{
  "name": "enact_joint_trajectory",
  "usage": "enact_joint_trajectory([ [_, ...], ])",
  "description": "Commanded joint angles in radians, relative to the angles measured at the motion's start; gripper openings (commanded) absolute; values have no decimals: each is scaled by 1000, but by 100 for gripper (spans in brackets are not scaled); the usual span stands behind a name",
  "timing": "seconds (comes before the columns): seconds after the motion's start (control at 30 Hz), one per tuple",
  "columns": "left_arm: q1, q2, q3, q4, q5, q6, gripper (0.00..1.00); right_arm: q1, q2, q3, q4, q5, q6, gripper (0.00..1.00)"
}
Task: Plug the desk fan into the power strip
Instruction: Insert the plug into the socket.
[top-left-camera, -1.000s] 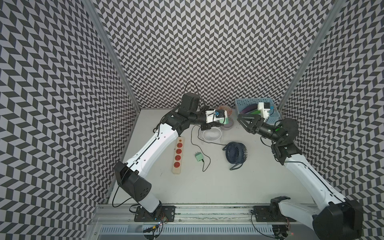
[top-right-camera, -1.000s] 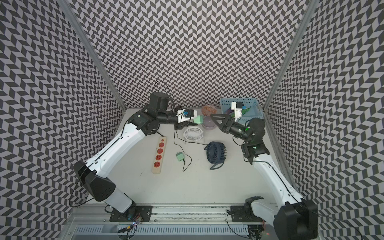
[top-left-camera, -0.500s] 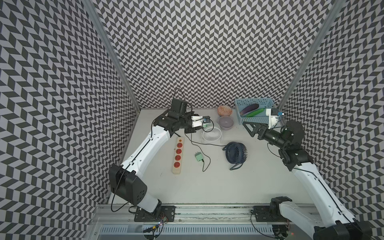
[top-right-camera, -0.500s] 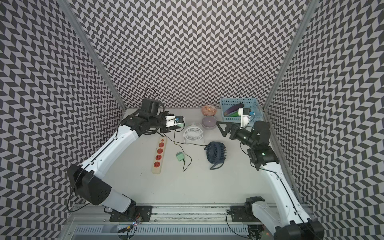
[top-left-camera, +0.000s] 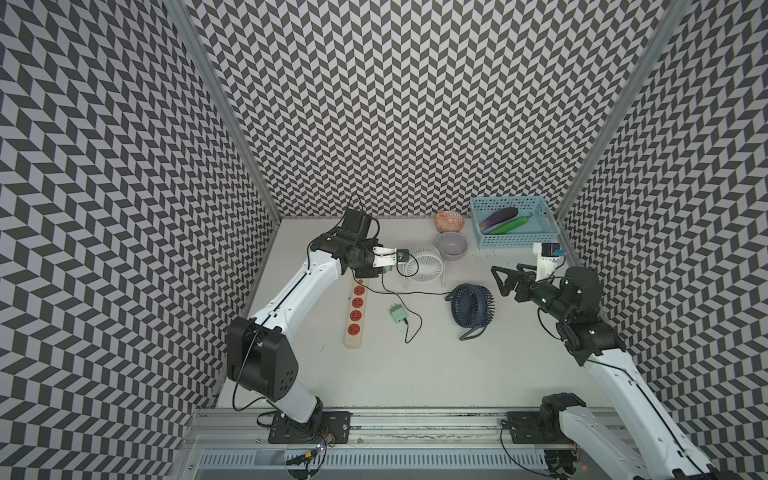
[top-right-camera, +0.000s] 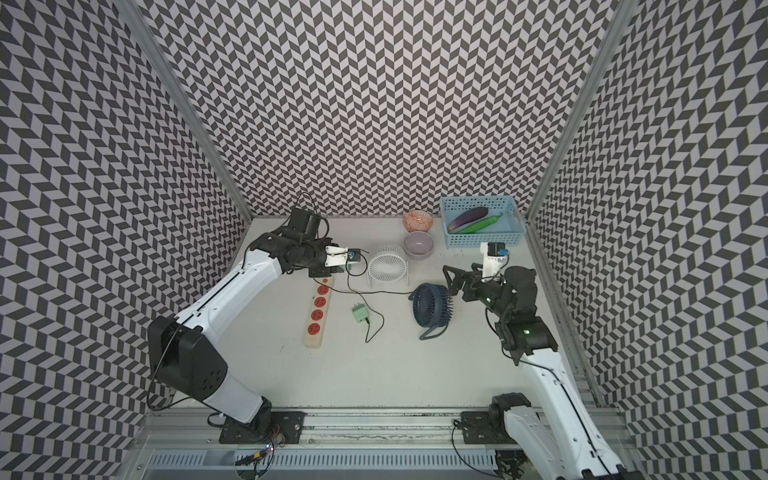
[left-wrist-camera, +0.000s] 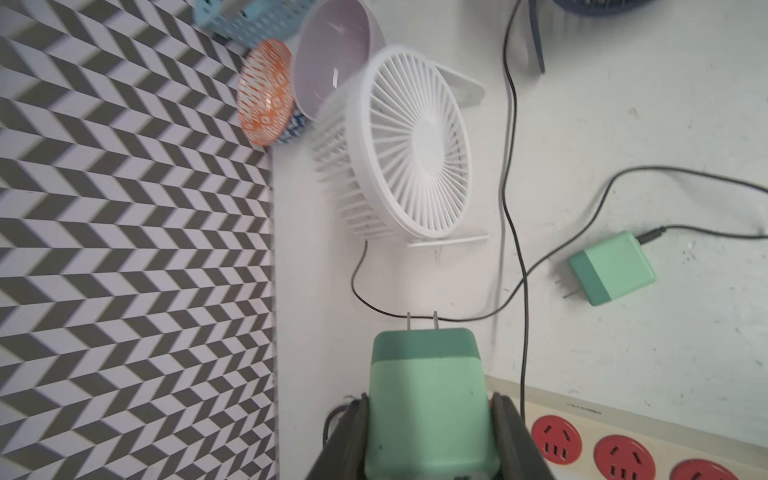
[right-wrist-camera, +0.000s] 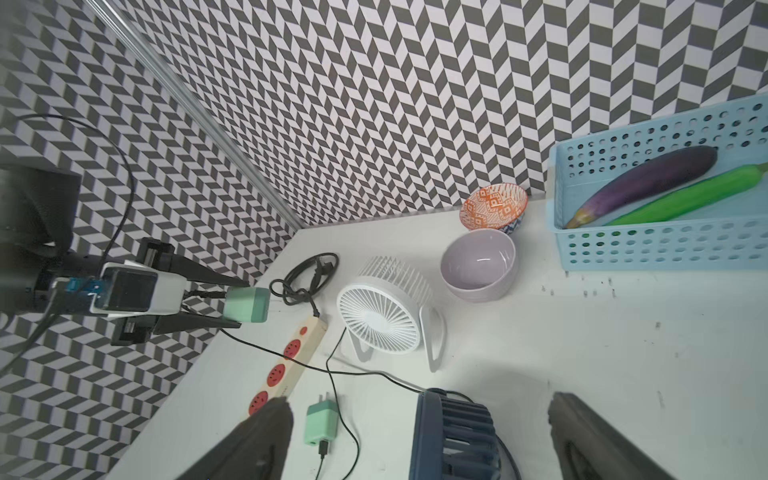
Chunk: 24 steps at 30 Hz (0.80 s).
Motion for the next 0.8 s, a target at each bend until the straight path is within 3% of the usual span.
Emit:
enact_joint_trajectory([
  [0.0, 8, 47, -6, -47, -114, 38, 0, 16, -49, -14, 63, 61, -70, 100],
  [0.43, 56, 294, 171, -164, -271, 13, 0, 97, -94, -68, 85, 128, -154, 100],
  [0.77, 64, 322, 182, -253, -341, 36, 0, 117, -115, -93, 96, 147, -175, 100],
])
